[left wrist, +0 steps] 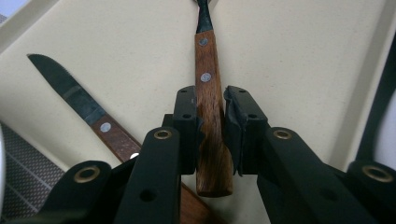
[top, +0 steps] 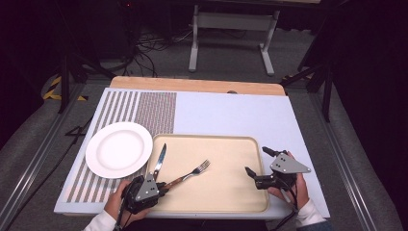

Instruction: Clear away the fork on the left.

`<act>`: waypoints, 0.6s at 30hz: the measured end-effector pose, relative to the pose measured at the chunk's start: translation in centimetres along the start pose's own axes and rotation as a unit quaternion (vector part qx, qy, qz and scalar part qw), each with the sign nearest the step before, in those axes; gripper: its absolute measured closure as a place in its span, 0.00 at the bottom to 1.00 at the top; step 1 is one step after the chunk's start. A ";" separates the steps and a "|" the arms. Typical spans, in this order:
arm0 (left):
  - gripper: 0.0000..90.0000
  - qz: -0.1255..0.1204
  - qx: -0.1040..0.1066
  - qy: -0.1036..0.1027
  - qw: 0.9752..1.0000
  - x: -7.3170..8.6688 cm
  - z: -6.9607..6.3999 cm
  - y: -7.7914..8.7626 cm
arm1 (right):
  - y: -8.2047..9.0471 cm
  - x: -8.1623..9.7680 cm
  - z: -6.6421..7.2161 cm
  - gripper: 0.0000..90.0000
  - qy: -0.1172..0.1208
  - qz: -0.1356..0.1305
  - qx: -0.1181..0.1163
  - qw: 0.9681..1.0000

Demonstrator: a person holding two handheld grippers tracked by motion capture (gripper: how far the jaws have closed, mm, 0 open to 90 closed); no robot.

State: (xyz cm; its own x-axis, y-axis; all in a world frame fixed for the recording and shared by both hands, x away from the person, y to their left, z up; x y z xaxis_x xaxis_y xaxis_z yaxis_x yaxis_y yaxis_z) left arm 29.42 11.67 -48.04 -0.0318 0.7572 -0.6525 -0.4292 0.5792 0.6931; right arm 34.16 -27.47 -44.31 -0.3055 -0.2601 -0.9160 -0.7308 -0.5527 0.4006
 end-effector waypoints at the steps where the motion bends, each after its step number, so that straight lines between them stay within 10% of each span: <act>1: 0.83 0.003 0.000 -0.002 1.000 0.0 -0.1 0.0 | 0.0 0.0 0.0 0.12 0.000 0.000 0.001 1.000; 18: 0.83 0.020 0.033 -0.008 0.999 0.2 -0.2 0.0 | 0.3 0.2 -0.3 0.12 -0.002 0.001 0.006 1.000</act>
State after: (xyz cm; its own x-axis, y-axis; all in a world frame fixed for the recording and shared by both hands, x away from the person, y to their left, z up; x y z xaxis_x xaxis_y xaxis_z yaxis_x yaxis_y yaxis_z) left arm 29.25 11.73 -48.21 -0.0330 0.7849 -0.6188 -0.3672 0.5663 0.7379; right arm 34.04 -27.89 -44.36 -0.3099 -0.2585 -0.9150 -0.7370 -0.5427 0.4029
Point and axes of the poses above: each handheld gripper's, and its own axes: y roughly backward along the jaws, x roughly out of its underside, z roughly to its left, the point moved 3 cm from there along -y, roughly forward along the jaws, and after that the axes turned 14 degrees about -y, right-handed, at the moved point
